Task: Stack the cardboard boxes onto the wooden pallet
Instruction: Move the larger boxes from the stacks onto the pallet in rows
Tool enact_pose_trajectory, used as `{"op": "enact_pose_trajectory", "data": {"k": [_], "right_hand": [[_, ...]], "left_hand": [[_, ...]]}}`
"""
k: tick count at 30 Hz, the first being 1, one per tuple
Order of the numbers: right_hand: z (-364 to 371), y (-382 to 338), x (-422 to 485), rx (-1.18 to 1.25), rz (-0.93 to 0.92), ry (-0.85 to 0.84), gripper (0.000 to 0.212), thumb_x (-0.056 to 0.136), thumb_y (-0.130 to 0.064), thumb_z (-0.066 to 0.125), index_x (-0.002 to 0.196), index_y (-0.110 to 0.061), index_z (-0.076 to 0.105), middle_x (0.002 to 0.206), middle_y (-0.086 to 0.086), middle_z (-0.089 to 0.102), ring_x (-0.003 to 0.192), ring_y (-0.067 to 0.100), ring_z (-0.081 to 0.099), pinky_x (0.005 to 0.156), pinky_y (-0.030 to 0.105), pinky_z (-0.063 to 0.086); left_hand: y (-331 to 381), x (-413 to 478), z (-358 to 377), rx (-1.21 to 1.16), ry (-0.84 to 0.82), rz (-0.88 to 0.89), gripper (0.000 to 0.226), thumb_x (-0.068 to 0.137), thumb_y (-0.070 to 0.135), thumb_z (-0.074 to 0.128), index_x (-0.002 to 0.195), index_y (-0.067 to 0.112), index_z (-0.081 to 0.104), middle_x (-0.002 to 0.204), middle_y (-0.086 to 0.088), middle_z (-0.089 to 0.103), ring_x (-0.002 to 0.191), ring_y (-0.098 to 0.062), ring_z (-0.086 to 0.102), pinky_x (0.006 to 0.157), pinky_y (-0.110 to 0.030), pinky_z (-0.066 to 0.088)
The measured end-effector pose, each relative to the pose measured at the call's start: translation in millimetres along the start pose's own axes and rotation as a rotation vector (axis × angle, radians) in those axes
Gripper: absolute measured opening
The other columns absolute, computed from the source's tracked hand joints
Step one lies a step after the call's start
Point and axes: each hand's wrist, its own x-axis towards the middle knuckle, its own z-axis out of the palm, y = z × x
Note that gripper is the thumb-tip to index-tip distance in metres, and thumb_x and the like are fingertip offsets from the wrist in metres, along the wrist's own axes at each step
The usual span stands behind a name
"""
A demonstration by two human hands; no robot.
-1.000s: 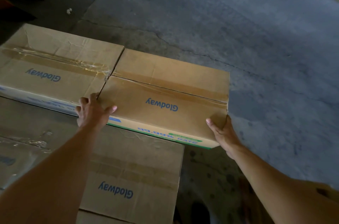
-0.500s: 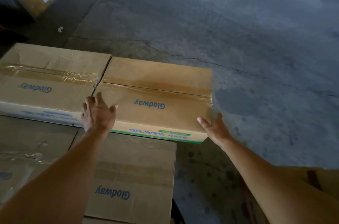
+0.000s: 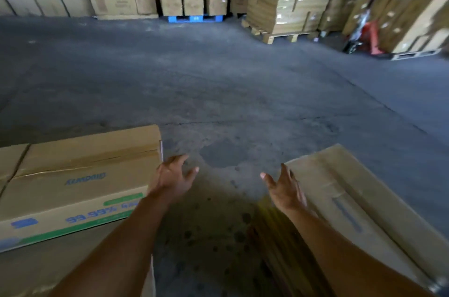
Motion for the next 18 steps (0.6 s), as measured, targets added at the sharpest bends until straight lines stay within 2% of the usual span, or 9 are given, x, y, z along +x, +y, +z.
{"op": "enact_pose_trajectory", "data": {"k": [5,9,14,18], "right_hand": [[-96,134,-69,0.039,0.227,0.151,0.072,0.096,-0.059,0.045,0.151,-0.016,0.028,0.153,0.014,0.040,0.132,0.038,0.046,0.102,0.046,0.041],[-135,201,-103,0.111,0.359,0.226,0.075,0.096,-0.062,0.043,0.153,-0.017,0.026,0.156,0.012,0.037,0.131,0.038,0.048,0.102,0.048,0.044],[-137,244,-109,0.220,0.527,0.314,0.075,0.094,-0.062,0.046,0.151,-0.015,0.031,0.152,0.012,0.042,0.129,0.037,0.049,0.102,0.050,0.046],[-119,269,-100,0.262,0.716,0.297,0.084,0.094,-0.066,0.041,0.158,-0.017,0.015,0.161,0.011,0.027,0.135,0.036,0.044,0.105,0.050,0.044]], "left_hand": [[141,-34,48,-0.075,-0.122,0.199,0.063,0.088,0.060,0.055,0.138,0.022,0.053,0.140,-0.006,0.057,0.124,-0.027,0.056,0.101,-0.038,0.047],[225,-43,80,-0.088,-0.209,0.341,0.063,0.089,0.056,0.058,0.139,0.019,0.052,0.139,-0.007,0.058,0.124,-0.025,0.056,0.100,-0.033,0.044],[278,-6,123,-0.024,-0.321,0.461,0.072,0.080,0.065,0.054,0.136,0.019,0.055,0.134,-0.007,0.062,0.121,-0.027,0.058,0.098,-0.037,0.048],[281,48,179,0.050,-0.422,0.529,0.074,0.081,0.067,0.054,0.138,0.019,0.053,0.137,-0.008,0.059,0.123,-0.028,0.056,0.097,-0.038,0.046]]}}
